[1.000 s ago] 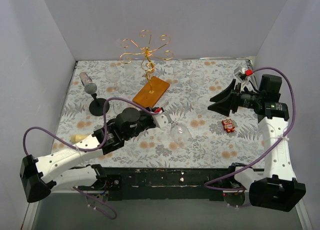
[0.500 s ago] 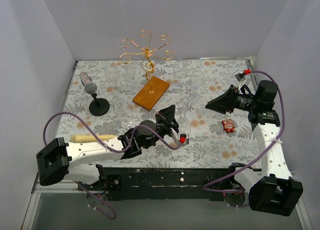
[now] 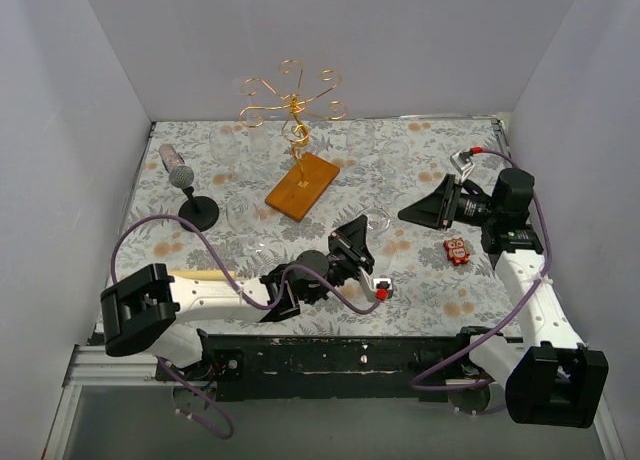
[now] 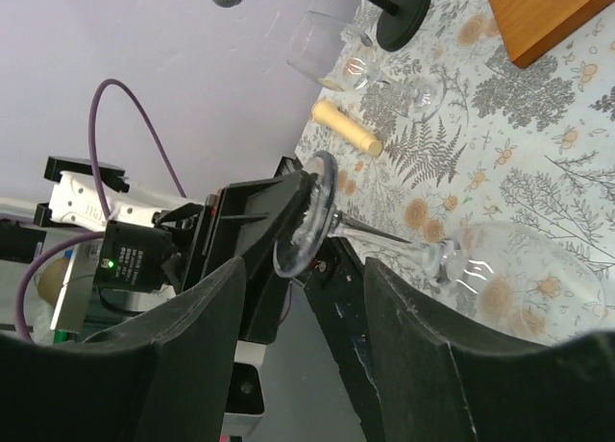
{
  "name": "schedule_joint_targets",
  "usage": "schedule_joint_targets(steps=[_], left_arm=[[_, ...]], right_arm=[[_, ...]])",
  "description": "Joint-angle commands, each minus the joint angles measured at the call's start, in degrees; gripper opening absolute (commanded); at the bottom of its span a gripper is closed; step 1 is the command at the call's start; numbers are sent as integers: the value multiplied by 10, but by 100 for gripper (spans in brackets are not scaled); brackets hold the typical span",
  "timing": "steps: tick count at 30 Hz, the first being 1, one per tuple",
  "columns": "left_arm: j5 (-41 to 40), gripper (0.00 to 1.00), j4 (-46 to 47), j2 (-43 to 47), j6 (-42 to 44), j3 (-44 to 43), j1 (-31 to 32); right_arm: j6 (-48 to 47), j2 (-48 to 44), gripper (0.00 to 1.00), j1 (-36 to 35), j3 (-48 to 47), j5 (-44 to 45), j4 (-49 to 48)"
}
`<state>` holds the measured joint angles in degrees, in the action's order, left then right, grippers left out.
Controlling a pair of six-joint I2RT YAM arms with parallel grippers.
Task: Place the wine glass upside down on the wine glass rack
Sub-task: Turn the wine glass upside down at the wine rack.
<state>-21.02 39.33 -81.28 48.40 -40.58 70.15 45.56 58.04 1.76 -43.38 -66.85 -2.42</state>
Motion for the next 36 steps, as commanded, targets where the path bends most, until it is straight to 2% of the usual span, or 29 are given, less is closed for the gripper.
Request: schedule_joint_targets(steps=[1,6,8,11,14,16,18,20,24,26,30,31,33,36], left_arm=[[-3,0,83,-8,23,-36,11],[-3,0,100,-33,33,-53,16],[-3,0,103,-40,36,-57,17],[-2,0,102,-48,39,-59,19],[-2,0,101,-51,42,-60,20],[-3,0,101,-52,44,-61,20],[-3,0,97,-49,44,-62,21],[-3,0,95,-47,42,-61,22],[-6,26,79,-36,12,-59,38],[-12,45,66,-27,-18,-56,53],[-32,83,-4,10,-134,-56,86],[-36,90,-25,22,-176,-60,93],[-47,97,-82,52,-258,-71,104],[-54,98,-152,92,-393,-96,111]], right_arm=[[25,9,59,-32,-2,10,-32],[28,22,57,-54,7,20,-30],[30,25,52,-60,11,21,-31],[38,32,40,-67,13,19,-34],[50,36,18,-69,13,13,-43],[57,37,8,-69,14,12,-49],[66,37,1,-69,19,10,-60],[77,36,1,-68,25,11,-72],[95,33,1,-62,34,10,-108],[109,32,1,-57,41,11,-132],[117,25,1,-47,46,11,-154],[117,23,1,-47,47,12,-154],[113,18,1,-44,49,12,-155],[109,12,1,-39,51,12,-154]])
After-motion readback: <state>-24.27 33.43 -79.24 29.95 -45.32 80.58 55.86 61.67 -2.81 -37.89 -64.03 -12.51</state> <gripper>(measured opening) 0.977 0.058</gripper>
